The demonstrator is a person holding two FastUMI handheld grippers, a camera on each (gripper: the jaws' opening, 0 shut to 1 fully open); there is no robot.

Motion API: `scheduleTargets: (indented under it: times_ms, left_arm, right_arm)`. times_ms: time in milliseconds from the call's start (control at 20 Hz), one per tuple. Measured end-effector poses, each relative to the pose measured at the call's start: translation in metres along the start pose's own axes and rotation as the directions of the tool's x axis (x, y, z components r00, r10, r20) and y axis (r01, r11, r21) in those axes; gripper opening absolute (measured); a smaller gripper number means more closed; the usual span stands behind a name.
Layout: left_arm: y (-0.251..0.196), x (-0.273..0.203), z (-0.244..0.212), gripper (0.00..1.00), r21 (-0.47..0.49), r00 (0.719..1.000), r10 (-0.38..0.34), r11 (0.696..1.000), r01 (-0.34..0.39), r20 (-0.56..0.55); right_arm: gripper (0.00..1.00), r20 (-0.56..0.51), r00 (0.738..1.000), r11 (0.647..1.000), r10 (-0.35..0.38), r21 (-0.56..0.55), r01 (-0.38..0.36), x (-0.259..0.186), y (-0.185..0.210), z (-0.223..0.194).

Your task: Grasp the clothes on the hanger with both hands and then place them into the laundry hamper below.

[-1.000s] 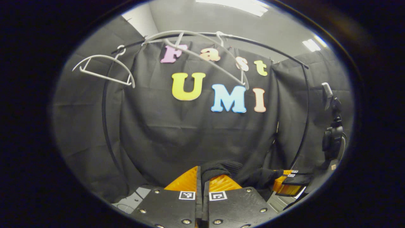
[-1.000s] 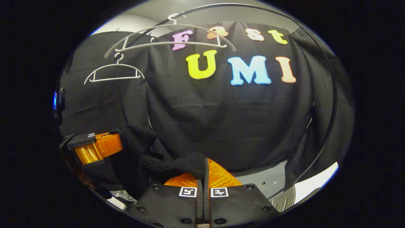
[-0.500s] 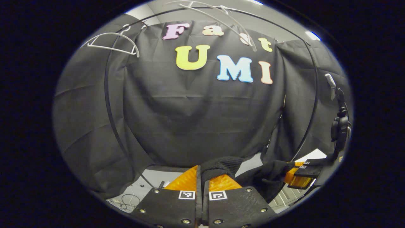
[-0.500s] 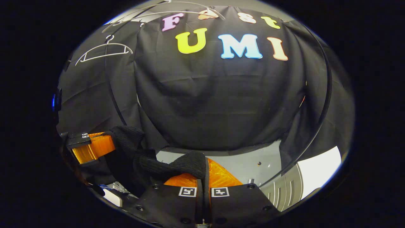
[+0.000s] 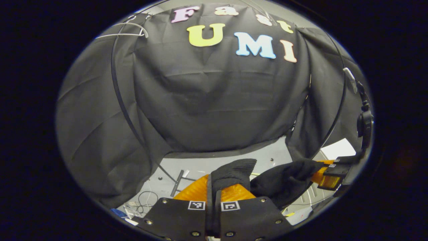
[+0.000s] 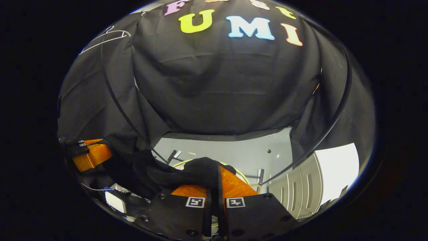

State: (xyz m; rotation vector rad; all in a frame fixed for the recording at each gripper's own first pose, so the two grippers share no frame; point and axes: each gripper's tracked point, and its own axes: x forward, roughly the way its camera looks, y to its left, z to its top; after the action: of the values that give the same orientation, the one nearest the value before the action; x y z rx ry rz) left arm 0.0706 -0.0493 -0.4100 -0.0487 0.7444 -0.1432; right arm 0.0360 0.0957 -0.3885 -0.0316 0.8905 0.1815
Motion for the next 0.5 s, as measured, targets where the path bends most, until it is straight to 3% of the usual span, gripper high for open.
scheduleTargets:
  times_ms: [100, 150, 200, 300, 450, 500]
  left_arm:
    - [0.002, -0.004, -0.014, 0.04, 0.001, 0.999, -0.008, 1.000, 0.009, -0.042]
    - [0.004, -0.009, -0.020, 0.06, 0.003, 0.998, -0.009, 1.000, 0.009, -0.064]
    - [0.005, -0.011, -0.028, 0.12, 0.010, 0.997, -0.006, 1.000, 0.007, -0.081]
    - [0.004, -0.015, -0.028, 0.27, 0.020, 0.997, -0.011, 1.000, 0.013, -0.082]
    - [0.010, -0.020, -0.030, 0.69, 0.048, 0.997, -0.008, 0.999, 0.012, -0.079]
    - [0.013, -0.023, -0.028, 0.83, 0.054, 0.997, -0.005, 0.998, 0.009, -0.072]
  right_arm:
    - [0.13, -0.030, 0.999, 1.000, -0.020, -0.004, 0.020, 0.002, -0.002, -0.001]
    - [0.24, -0.056, 0.998, 0.999, -0.033, -0.006, 0.032, -0.005, -0.005, -0.009]
    - [0.22, -0.083, 0.996, 0.999, -0.042, -0.010, 0.042, -0.004, -0.009, -0.018]
    - [0.38, -0.084, 0.996, 1.000, -0.025, -0.001, 0.025, -0.011, -0.006, -0.017]
    - [0.89, -0.061, 0.998, 0.999, -0.028, -0.035, 0.026, -0.022, -0.004, -0.004]
    - [0.93, -0.044, 0.999, 0.998, -0.028, -0.051, 0.026, -0.026, -0.002, 0.001]
